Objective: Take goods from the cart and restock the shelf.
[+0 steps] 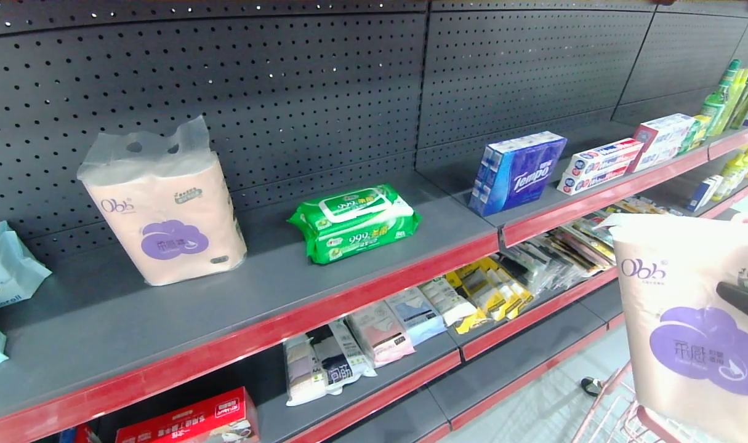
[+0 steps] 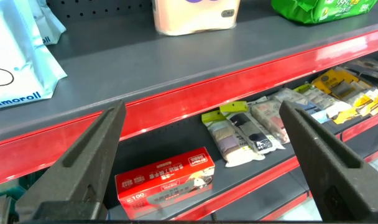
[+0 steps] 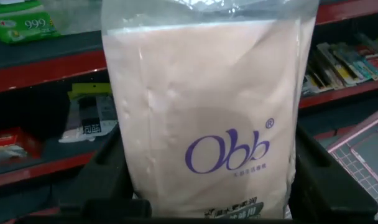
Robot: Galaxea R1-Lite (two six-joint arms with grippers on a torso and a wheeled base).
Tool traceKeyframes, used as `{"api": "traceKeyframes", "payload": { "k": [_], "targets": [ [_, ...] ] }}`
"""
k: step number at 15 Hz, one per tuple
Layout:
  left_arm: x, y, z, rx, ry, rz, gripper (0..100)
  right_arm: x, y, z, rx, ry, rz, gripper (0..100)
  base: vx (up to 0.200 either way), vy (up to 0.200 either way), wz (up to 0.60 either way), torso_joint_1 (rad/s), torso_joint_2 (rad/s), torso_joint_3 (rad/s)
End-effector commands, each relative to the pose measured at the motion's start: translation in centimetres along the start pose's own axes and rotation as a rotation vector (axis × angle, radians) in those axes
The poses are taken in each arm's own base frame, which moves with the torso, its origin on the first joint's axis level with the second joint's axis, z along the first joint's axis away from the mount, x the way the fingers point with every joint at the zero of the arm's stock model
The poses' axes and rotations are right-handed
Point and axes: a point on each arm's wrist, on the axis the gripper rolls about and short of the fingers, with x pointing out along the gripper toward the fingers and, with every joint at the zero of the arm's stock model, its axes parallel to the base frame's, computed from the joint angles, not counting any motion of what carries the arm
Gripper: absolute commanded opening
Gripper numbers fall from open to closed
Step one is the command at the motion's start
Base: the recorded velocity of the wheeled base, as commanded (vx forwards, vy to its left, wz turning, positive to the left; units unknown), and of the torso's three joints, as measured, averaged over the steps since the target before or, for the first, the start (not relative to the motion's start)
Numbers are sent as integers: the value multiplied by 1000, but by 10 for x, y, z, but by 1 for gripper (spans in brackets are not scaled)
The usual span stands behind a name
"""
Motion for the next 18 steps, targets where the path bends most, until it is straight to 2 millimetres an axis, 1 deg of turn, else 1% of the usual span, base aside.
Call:
{"api": "traceKeyframes", "payload": {
  "k": [1, 4, 5, 8, 12, 18],
  "targets": [
    [0, 0, 0, 0, 1, 0, 100, 5, -2, 5, 2, 3, -30, 0, 0, 0, 0, 0, 0, 0],
    [0, 0, 0, 0, 1, 0, 100, 7, -6, 5, -9, 21, -133, 0, 0, 0, 0, 0, 0, 0],
    [0, 0, 0, 0, 1, 1, 100, 7, -5, 1, -27, 30, -128, 0, 0, 0, 0, 0, 0, 0],
    [0, 0, 0, 0, 1, 1, 100, 0, -4, 3, -47, 1, -113, 0, 0, 0, 0, 0, 0, 0],
    [0, 0, 0, 0, 1, 0, 100, 2, -4, 3, -120, 16, -115, 0, 0, 0, 0, 0, 0, 0],
    [0, 0, 0, 0, 1, 0, 100, 8, -5, 1, -124, 38, -106, 0, 0, 0, 0, 0, 0, 0]
  ]
}}
